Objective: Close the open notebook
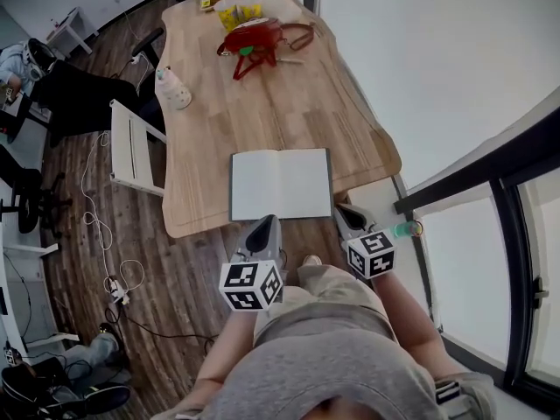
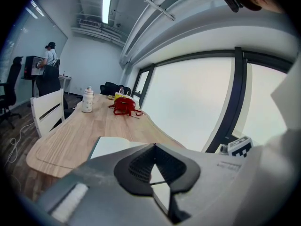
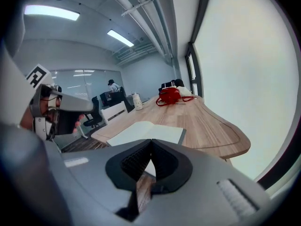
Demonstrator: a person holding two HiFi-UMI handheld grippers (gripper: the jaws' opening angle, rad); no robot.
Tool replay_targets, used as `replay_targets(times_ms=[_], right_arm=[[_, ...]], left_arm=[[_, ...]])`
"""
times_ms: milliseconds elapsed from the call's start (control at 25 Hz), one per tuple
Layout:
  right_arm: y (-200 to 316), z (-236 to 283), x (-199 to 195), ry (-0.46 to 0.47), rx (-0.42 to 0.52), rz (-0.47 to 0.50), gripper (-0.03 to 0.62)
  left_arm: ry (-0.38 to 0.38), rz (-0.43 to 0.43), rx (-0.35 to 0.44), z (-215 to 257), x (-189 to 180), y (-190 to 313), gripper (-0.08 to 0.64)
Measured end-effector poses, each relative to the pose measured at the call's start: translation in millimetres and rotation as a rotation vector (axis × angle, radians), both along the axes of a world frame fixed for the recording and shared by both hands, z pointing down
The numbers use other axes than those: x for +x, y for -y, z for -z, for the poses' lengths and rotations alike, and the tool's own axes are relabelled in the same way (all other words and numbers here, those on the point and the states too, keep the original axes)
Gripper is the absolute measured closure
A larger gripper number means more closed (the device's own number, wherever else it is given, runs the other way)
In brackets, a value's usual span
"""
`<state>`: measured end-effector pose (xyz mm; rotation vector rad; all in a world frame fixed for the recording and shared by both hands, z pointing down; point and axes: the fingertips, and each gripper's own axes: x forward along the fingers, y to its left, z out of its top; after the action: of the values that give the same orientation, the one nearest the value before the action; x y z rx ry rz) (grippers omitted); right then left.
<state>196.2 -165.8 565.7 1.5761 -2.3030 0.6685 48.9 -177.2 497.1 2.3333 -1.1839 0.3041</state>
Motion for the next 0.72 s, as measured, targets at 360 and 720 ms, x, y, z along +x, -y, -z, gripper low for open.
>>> replay_targets(times_ms=[360, 720], right_arm=[[5, -60, 3, -0.001, -0.129, 0.035, 0.535], [10, -96, -2, 0.037, -0.218, 0.069, 0.421]], left_arm=[[0.027, 0.047, -0.028, -15, -12, 1, 0.555], [0.047, 0.063, -0.041, -22, -17, 6, 0.555]])
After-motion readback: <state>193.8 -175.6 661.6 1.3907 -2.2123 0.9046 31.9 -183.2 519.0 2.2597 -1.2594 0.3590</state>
